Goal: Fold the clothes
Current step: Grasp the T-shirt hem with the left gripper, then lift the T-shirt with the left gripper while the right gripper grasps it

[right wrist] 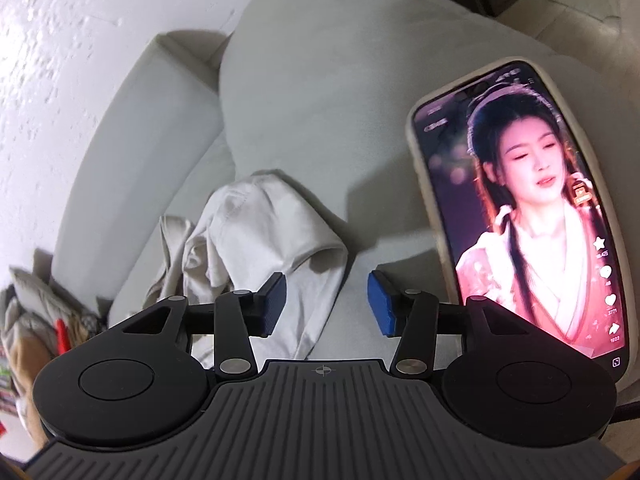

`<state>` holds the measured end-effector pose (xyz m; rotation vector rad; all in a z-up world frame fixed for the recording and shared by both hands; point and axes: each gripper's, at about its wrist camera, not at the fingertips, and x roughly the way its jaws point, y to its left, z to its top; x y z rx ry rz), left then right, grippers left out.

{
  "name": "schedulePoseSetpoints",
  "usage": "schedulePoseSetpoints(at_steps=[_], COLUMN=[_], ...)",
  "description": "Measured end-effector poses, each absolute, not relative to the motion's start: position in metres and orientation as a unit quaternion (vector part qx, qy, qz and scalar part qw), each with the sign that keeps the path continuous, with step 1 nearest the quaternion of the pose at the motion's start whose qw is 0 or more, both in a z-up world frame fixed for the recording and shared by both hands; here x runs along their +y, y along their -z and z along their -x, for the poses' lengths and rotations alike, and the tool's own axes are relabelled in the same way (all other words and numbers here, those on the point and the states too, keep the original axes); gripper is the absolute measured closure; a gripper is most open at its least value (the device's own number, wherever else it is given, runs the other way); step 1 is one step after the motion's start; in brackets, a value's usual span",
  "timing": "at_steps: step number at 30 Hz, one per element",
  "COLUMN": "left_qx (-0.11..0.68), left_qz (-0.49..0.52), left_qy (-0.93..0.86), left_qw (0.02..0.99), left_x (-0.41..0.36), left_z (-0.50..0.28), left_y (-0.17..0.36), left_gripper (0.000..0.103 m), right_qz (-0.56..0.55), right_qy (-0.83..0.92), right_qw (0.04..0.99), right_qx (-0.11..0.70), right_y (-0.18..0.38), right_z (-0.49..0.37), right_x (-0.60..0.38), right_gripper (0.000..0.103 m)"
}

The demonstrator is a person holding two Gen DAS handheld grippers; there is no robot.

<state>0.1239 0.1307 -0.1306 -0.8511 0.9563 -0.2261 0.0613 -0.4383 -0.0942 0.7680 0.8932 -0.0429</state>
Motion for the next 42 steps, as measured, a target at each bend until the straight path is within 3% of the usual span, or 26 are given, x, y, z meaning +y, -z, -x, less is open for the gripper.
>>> schedulePoseSetpoints(at_steps=[5, 6, 11, 14, 20, 22, 24, 27, 32, 36, 39, 42], left_qx=[0.461, 0.463, 0.465, 0.465, 0.464, 0.465, 0.466, 0.482, 0.476, 0.374, 0.315, 0.257], left_qz=[0.368, 0.373, 0.391, 0.392, 0.397, 0.401, 0.406, 0.39, 0.39, 0.395, 0.399, 0.427], left_qy=[0.102, 0.099, 0.095, 0.095, 0.095, 0.095, 0.095, 0.104, 0.194, 0.278, 0.296, 0.285], left_qw=[0.801, 0.798, 0.789, 0.788, 0.786, 0.784, 0.78, 0.778, 0.764, 0.792, 0.809, 0.819], left_x=[0.128, 0.13, 0.135, 0.131, 0.131, 0.132, 0.133, 0.13, 0.134, 0.155, 0.172, 0.193], left_z=[-0.118, -0.119, -0.12, -0.123, -0.121, -0.121, -0.122, -0.127, -0.136, -0.109, -0.078, -0.064], left_y=[0.142, 0.146, 0.155, 0.156, 0.157, 0.159, 0.162, 0.153, 0.079, -0.025, -0.085, -0.135], left_gripper=[0.102, 0.102, 0.102, 0.102, 0.1, 0.099, 0.099, 0.103, 0.103, 0.103, 0.103, 0.103], right_qz=[-0.273, -0.273, -0.278, -0.228, -0.259, -0.257, -0.259, -0.341, -0.396, -0.38, -0.429, -0.495], right_qy=[0.011, 0.016, 0.04, 0.044, 0.02, 0.03, 0.046, 0.063, 0.042, -0.058, -0.19, -0.307], right_qw=[0.864, 0.869, 0.885, 0.903, 0.898, 0.897, 0.893, 0.855, 0.788, 0.753, 0.714, 0.717], right_qx=[0.423, 0.412, 0.371, 0.362, 0.356, 0.36, 0.365, 0.385, 0.469, 0.535, 0.519, 0.384], right_y=[0.095, 0.097, 0.104, 0.103, 0.118, 0.118, 0.117, 0.113, 0.08, 0.052, 0.027, -0.034], right_z=[-0.066, -0.067, -0.076, -0.087, -0.106, -0.108, -0.104, -0.101, -0.11, -0.089, -0.052, -0.038], right_x=[-0.419, -0.419, -0.418, -0.405, -0.403, -0.404, -0.406, -0.422, -0.427, -0.396, -0.358, -0.335], right_gripper=[0.059, 0.065, 0.073, 0.073, 0.072, 0.08, 0.103, 0.102, 0.102, 0.102, 0.102, 0.102])
